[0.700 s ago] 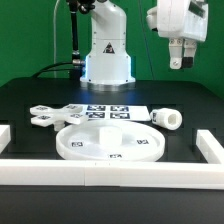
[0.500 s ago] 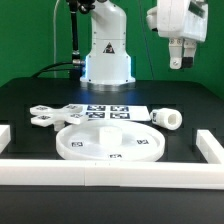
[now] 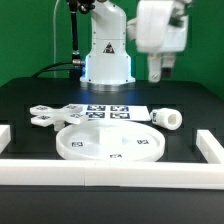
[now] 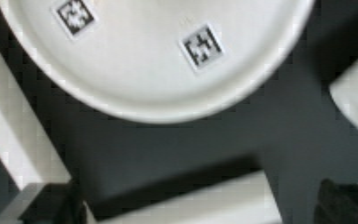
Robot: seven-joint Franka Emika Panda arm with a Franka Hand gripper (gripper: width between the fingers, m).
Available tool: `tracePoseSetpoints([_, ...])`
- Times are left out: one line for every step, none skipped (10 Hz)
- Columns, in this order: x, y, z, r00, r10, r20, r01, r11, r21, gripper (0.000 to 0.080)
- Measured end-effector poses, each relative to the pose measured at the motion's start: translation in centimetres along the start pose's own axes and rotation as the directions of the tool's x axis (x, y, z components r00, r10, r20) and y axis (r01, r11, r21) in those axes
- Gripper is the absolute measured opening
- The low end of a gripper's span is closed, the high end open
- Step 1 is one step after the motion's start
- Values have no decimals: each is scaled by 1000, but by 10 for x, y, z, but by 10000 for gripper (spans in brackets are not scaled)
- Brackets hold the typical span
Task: Assemble round table
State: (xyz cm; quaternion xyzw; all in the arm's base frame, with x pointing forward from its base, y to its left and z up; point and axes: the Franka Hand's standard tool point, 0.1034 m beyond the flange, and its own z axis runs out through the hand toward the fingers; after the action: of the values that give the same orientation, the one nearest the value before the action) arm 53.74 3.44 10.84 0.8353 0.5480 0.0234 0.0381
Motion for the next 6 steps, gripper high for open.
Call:
tracePoseSetpoints([-13,7,11,1000,-19,3,19,1000,7,650])
tracePoseSetpoints([-25,15,22,999,-34,2,34,999,12,650])
tracePoseSetpoints([-33,19,32,999,-33,5,33,999,23,650])
tracePoseSetpoints([-40,21,38,999,-42,4,42,999,27,650])
tracePoseSetpoints([-44,21,42,999,-38,4,38,999,30,650])
tracePoseSetpoints([-49,20,49,999,-49,5,49,998,39,650])
